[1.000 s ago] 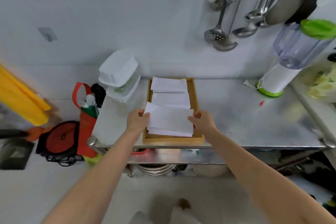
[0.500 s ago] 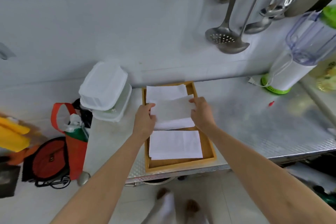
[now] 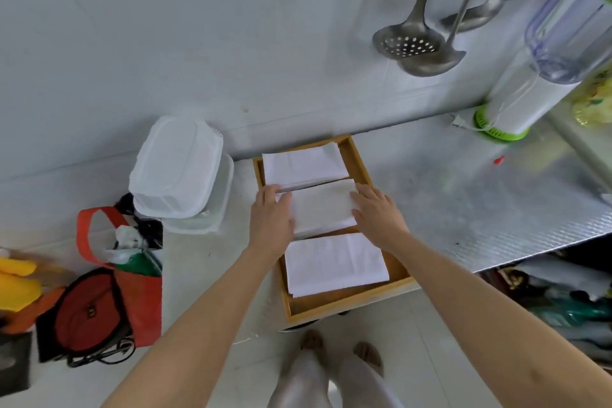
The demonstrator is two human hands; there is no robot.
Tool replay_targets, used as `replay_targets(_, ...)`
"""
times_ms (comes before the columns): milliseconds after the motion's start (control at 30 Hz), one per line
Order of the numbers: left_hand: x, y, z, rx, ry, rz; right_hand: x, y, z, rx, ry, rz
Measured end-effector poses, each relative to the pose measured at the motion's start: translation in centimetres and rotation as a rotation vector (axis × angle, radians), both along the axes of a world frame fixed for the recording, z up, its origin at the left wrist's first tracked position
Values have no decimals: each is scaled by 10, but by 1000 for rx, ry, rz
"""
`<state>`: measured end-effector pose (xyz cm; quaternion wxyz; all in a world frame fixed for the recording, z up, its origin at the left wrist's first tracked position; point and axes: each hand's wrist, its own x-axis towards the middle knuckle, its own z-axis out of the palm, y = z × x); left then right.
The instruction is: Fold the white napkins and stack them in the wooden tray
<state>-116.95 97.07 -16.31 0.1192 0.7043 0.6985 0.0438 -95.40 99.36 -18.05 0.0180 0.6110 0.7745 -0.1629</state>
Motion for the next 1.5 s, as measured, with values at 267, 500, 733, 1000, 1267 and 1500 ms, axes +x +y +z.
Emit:
replay_targets(267, 114, 17, 45, -133, 31, -433, 99, -68, 19, -7, 249, -492)
replay_targets(500, 334, -76, 59, -143, 229, -1002, 264, -247, 37, 132, 158, -946)
replay_targets(733, 561, -289, 65, -75, 195, -1543, 403, -525, 57, 238, 61, -1562)
replay_targets(1000, 713, -536, 74, 16, 195, -2029, 456, -783, 72, 281, -24, -2081)
replay_targets(1267, 833, -689, 51, 67, 242, -2372, 495, -909, 53, 254, -92, -2447)
replay_targets(1500, 945, -782, 59, -13, 220, -2511, 562, -974, 54, 200, -81, -2589)
